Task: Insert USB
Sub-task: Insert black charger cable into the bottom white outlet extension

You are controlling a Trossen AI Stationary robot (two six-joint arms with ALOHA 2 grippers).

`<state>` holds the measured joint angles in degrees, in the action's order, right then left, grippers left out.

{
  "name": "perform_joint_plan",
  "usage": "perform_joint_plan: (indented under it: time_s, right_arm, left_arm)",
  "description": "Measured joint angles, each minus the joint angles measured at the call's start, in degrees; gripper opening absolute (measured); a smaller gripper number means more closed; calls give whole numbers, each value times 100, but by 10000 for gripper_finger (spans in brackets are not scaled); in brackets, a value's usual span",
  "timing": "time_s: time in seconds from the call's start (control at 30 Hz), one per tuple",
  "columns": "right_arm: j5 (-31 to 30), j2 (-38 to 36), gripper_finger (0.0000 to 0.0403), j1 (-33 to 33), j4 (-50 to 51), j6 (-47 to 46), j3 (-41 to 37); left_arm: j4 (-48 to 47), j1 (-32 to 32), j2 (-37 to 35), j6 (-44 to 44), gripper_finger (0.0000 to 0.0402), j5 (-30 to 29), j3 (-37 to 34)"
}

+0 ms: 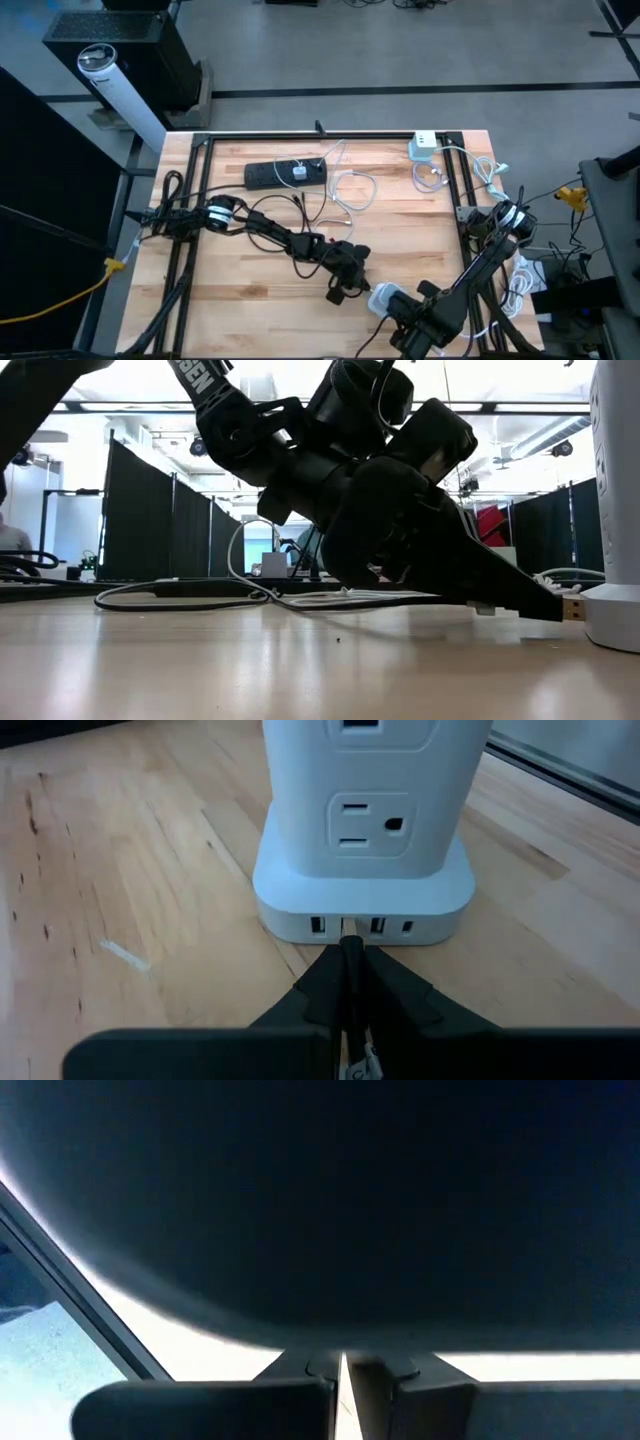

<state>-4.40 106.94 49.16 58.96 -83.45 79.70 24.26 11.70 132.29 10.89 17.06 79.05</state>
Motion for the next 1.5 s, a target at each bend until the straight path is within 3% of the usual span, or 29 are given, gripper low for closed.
perform_joint_plan:
  time_s: [0.6,0.87,1.27,1.4,1.5]
  right_arm:
    - [-10,-2,0,-301,-98,607,2]
    - [-30,-10,0,-302,-137,351,4]
    - [-179,-9,0,197,-288,-580,-225]
    - [-549,-15,0,337,-643,-859,-438]
    - [-1194,-3,0,459,-808,-1195,-599]
  left_arm:
    - [341,90,52,192,20,-114,0]
    - [948,129,422,-413,20,13,55]
    - [1064,131,430,-682,20,20,81]
    - [1064,131,430,-696,20,21,81]
    - [1064,131,430,-710,20,21,81]
